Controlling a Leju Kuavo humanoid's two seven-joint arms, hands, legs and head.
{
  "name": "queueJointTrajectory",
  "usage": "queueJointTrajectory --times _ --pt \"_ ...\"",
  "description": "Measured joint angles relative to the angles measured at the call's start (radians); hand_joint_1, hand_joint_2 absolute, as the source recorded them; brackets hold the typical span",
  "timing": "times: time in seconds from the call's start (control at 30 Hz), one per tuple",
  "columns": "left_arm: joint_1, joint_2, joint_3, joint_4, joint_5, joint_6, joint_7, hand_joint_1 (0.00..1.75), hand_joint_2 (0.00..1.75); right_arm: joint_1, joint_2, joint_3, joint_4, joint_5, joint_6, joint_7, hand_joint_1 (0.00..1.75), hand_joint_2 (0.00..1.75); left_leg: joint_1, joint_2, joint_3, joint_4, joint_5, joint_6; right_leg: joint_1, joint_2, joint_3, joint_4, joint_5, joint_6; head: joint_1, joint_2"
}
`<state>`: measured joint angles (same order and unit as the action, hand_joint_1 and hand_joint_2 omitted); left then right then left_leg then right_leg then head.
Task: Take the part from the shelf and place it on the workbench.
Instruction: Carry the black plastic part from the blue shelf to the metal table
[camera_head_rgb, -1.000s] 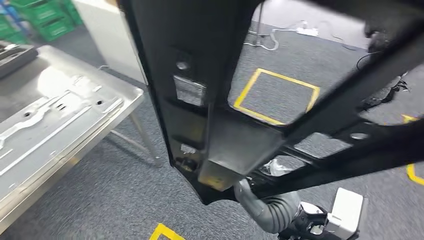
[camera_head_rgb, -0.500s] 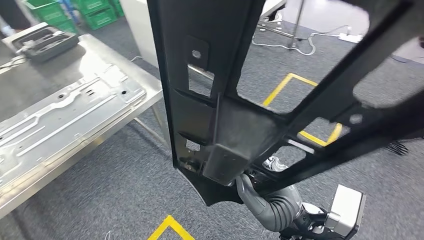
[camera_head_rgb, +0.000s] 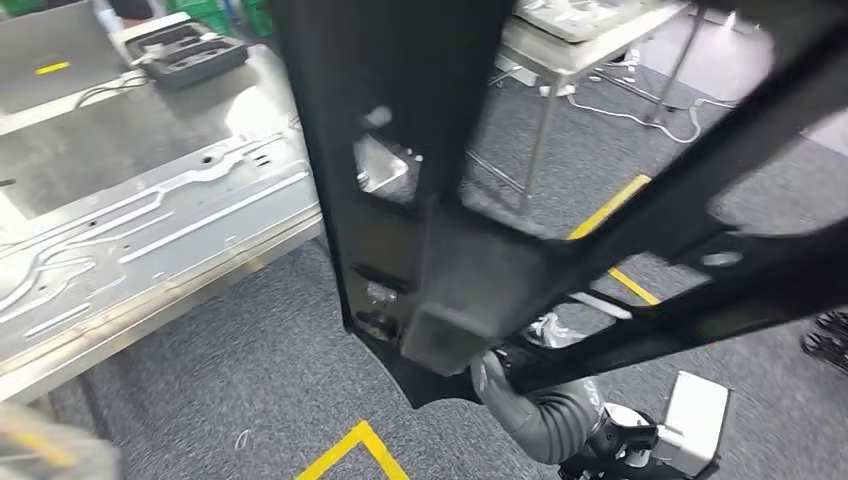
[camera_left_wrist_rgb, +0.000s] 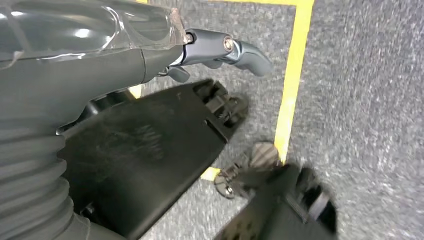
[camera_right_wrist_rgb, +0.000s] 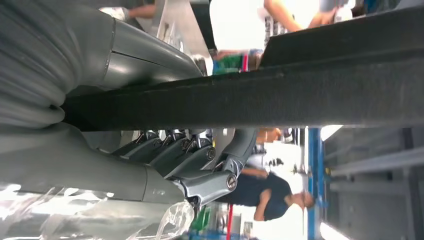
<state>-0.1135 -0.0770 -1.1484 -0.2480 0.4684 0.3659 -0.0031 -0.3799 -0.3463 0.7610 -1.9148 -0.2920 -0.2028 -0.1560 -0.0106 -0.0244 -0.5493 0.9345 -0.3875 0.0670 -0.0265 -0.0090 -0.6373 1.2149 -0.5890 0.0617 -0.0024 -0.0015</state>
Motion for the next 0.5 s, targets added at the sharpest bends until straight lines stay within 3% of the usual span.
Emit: queueJointTrajectory --times 0.03,0.07,0.1,0.13,0.2,0.27,0.33,0.4,0.47,0.5 --pt "0.000 -0.001 0.000 0.000 0.000 0.000 0.001 0.00 1.75 0.001 0.000 0.001 0.000 -0.001 0.001 0.001 1.75 1.75 0.000 -0.013 0.000 0.000 -0.001 0.001 0.000 0.004 -0.027 0.042 -0.008 0.002 0.000 0.000" --pt "0.001 -0.001 0.000 0.000 0.001 0.000 0.002 0.00 1.75 0.002 0.000 0.002 0.000 -0.001 0.001 0.001 1.75 1.75 0.000 -0.027 0.001 0.001 -0.001 0.001 0.000 0.005 -0.036 0.046 0.005 0.003 0.000 0.000" --pt "0.002 -0.001 0.000 0.000 0.001 0.000 0.002 0.00 1.75 0.002 -0.001 0.003 0.000 -0.002 0.002 0.001 1.75 1.75 0.001 -0.043 0.003 0.002 -0.002 -0.001 -0.001 0.008 -0.024 0.007 0.038 0.003 0.000 0.000" --pt "0.002 -0.001 0.000 0.000 0.001 0.000 0.003 0.00 1.75 0.001 -0.001 0.003 0.000 -0.002 0.002 0.001 1.75 1.75 0.002 -0.057 0.005 0.004 -0.004 -0.003 -0.003 0.018 0.006 -0.065 0.082 0.004 0.000 0.000" --pt "0.001 -0.002 0.000 0.000 0.001 0.001 0.004 0.00 1.75 0.001 -0.002 0.004 0.000 -0.002 0.002 0.001 1.75 1.75 0.003 -0.081 0.003 0.011 -0.010 -0.012 -0.007 0.054 0.063 -0.198 0.141 0.001 0.001 0.000" --pt "0.001 -0.002 0.000 0.000 0.001 0.001 0.008 0.00 1.75 -0.002 -0.002 0.006 0.000 -0.006 0.002 0.000 1.75 1.75 0.003 -0.097 -0.004 0.015 -0.013 -0.023 -0.005 0.068 0.079 -0.239 0.147 -0.009 0.001 0.000" --pt "0.003 -0.001 0.000 0.000 0.002 0.002 0.013 0.00 1.75 -0.007 -0.001 0.008 0.000 -0.014 0.003 -0.004 1.75 1.75 0.006 -0.108 -0.010 0.016 -0.013 -0.032 -0.003 0.044 0.080 -0.242 0.150 -0.021 0.000 0.000" --pt "0.003 0.000 0.000 0.000 0.002 0.005 0.014 0.00 1.75 -0.009 -0.001 0.009 0.000 -0.020 0.005 -0.007 1.75 1.75 0.005 -0.070 -0.031 0.059 -0.038 -0.043 -0.006 0.020 0.084 -0.245 0.149 -0.033 -0.003 0.000" --pt "0.001 0.002 0.000 0.000 0.003 0.017 0.014 0.00 1.75 -0.010 -0.001 0.010 0.000 -0.022 0.006 -0.009 1.75 1.75 0.006 -0.013 -0.096 0.189 -0.099 -0.055 -0.005 -0.002 0.088 -0.246 0.145 -0.041 -0.007 0.000" --pt "0.001 0.002 0.000 0.000 0.004 0.025 0.013 0.00 1.75 -0.009 -0.001 0.010 0.000 -0.023 0.006 -0.010 1.75 1.75 0.008 0.000 -0.137 0.266 -0.128 -0.059 -0.004 -0.014 0.089 -0.246 0.143 -0.044 -0.007 0.000"
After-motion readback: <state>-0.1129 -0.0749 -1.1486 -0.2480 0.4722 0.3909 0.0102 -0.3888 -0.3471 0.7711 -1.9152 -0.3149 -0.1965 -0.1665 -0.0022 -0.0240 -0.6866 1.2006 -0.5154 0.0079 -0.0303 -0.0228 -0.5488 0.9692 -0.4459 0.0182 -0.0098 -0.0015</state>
